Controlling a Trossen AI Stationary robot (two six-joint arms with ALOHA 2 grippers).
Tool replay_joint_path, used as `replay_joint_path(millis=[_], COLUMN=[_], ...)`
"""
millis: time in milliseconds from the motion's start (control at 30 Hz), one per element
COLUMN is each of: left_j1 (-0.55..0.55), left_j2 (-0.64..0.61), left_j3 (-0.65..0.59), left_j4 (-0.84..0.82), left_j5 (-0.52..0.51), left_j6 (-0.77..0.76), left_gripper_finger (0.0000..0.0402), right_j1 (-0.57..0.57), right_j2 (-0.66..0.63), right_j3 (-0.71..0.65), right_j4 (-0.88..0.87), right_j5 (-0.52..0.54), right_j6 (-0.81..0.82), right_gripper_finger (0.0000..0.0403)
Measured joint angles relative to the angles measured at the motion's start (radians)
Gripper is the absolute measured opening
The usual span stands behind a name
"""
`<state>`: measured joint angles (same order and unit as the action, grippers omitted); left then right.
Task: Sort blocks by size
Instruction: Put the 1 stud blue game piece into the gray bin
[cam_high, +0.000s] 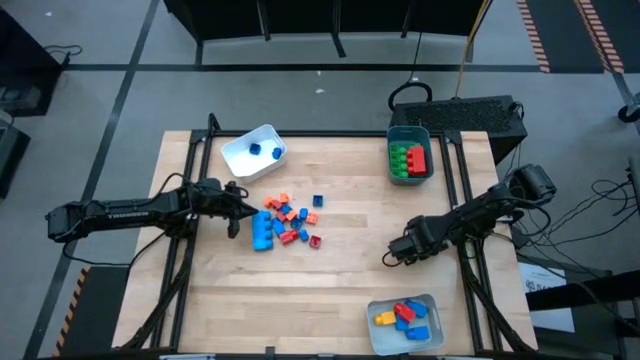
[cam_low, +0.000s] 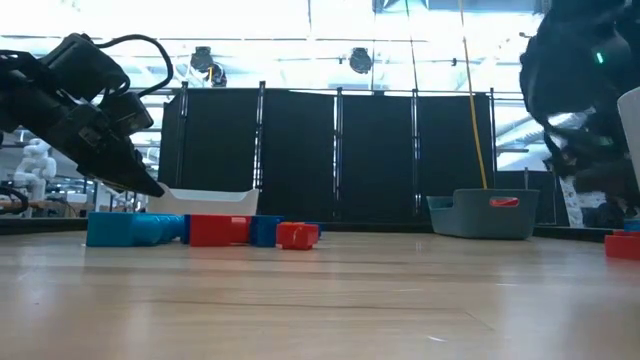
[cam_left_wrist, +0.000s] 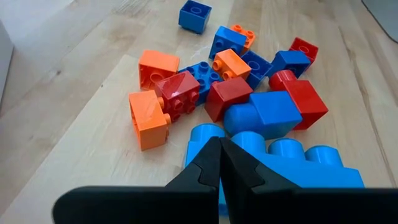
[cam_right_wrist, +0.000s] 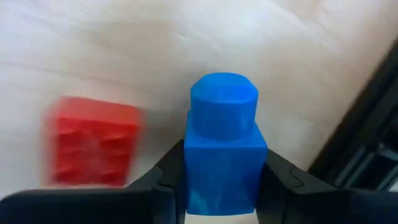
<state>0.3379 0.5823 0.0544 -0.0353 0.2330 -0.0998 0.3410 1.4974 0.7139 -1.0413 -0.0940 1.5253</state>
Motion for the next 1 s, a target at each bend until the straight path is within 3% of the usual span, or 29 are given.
replay_joint_path(millis=[300,433,600,733,1000], left_j1=[0.0,0.0,0.0,0.0,0.0], left_j2=[0.0,0.0,0.0,-0.001,0.003], left_j3=[0.0,0.0,0.0,0.0,0.0], left_j4=[-0.004,-0.01,-0.009,-0.01,-0.003], left_j5=[-0.001,-0.002,-0.002,-0.003,-0.004], left_j6=[-0.023,-0.026,-0.025,-0.025,-0.025], left_gripper_finger=[0.0011,0.0011,0.0011,0.0011,0.0011], right_j1=[0.035,0.113,0.256,0.359,0.503], right_j2=[-0.003,0.007,0.044,0.1,0.232], right_j3=[0.331,0.452,0.535,0.562,0.586], right_j4=[-0.14,-0.051,0.201,0.32,0.286], right_j5=[0.148,0.179,0.204,0.206,0.163], right_j6=[-0.072,-0.075,-0.063,0.042,0.293], right_gripper_finger=[0.0106,0.0106,0.0106,0.0106,0.0106])
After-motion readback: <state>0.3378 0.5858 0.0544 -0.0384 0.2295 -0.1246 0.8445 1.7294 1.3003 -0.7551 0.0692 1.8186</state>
